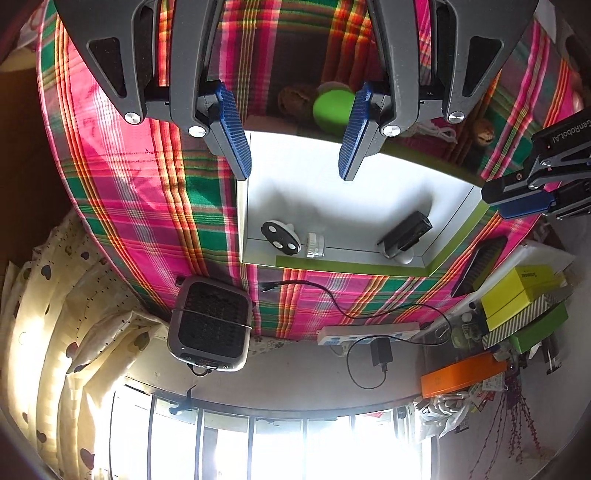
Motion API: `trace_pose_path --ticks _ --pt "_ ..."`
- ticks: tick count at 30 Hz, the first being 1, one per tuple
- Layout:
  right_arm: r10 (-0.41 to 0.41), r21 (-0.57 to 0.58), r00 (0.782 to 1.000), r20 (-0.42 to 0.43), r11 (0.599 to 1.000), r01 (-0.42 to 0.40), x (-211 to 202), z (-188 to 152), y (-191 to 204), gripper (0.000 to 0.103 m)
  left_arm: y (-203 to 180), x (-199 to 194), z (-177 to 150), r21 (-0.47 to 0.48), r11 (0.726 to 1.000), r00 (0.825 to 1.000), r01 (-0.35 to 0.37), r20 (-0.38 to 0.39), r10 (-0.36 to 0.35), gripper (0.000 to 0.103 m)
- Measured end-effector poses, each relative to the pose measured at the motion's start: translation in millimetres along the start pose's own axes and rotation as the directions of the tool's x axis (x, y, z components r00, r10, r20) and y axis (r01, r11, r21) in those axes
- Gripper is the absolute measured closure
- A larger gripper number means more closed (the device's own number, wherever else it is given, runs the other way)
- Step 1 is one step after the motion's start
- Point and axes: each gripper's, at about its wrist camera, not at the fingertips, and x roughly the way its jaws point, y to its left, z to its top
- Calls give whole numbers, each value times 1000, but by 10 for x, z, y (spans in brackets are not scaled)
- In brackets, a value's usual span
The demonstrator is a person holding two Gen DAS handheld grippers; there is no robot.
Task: Organize objects
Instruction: 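Withdraw both open tools up and out of the white box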
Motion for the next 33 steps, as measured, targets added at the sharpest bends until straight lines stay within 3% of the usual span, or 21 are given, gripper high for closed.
trace_pose_path --ticks 17,21,33 --pt "14 18 1000 7 1000 -14 -180 -354 82 53 -15 -136 -358 -7 1000 1000 -5 13 5 69" --pt "17 26 1000 1 1000 -17 -184 -425 81 53 -11 -149 -422 -4 999 999 -35 31 35 68" --pt "46 49 999 -14 998 -45 -131 -561 40 52 78 -76 -599 -40 998 999 49 12 -48 62"
